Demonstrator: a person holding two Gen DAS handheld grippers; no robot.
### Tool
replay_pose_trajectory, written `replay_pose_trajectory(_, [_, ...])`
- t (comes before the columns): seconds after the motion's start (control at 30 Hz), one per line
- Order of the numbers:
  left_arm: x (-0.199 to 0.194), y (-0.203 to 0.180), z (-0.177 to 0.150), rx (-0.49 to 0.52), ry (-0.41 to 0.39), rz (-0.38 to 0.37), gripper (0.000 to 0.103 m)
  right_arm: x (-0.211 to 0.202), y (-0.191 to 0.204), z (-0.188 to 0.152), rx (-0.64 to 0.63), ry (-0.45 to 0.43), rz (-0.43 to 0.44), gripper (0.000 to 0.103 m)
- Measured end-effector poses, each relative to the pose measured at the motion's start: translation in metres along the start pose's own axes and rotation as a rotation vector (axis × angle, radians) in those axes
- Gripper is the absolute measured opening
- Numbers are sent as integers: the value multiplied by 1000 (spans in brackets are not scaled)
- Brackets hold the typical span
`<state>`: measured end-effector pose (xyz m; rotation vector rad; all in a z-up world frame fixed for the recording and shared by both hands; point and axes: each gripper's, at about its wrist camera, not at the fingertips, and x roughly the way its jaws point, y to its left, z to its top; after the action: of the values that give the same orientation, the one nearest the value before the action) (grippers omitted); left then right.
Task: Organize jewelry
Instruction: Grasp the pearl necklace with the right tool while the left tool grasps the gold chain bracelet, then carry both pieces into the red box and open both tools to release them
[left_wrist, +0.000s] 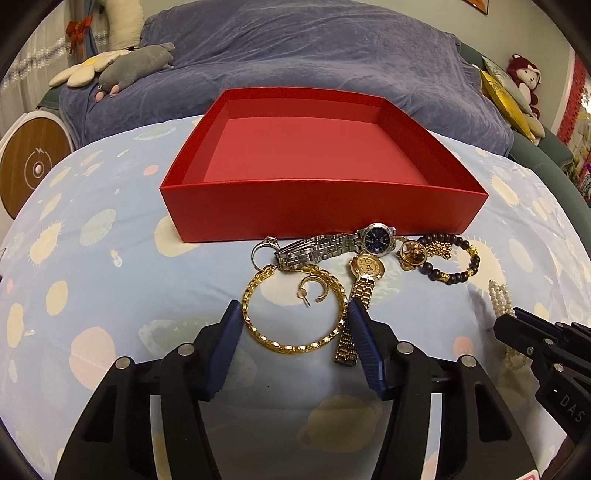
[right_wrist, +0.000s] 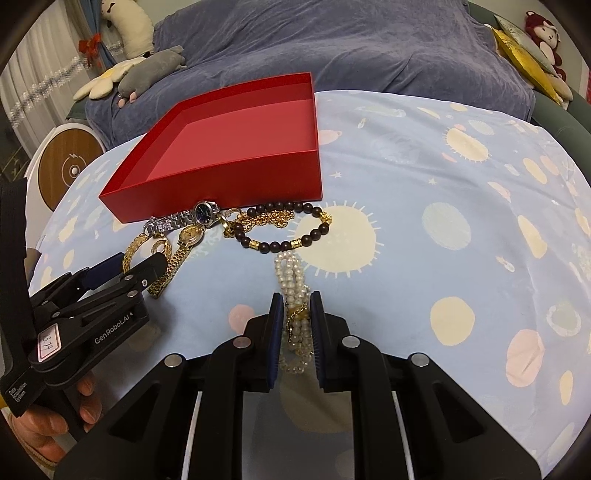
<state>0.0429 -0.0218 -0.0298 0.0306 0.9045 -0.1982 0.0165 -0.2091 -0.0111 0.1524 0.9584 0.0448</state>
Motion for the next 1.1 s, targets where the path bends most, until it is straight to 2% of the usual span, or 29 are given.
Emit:
replay_pose_trajectory(0.3, [-22, 8, -3, -49, 17, -85, 55, -13, 9, 7, -10, -36, 36, 14])
replay_pose_trajectory(0.5, [-49, 12, -12, -29, -6, -111, 55, -24, 18, 9, -21, -66, 62, 14])
replay_pose_trajectory(0.8, [-85, 23, -19, -35, -56, -145, 55, -28, 24, 4, -39, -67, 71, 14])
replay_pose_trajectory(0.97, [-97, 26, -10, -43, -84, -141, 55, -36, 31, 12, -49, -96, 95, 14])
replay_pose_trajectory(1.1, [-104, 30, 17, -53, -132, -120, 55, -47, 36, 42, -47, -134, 133, 14])
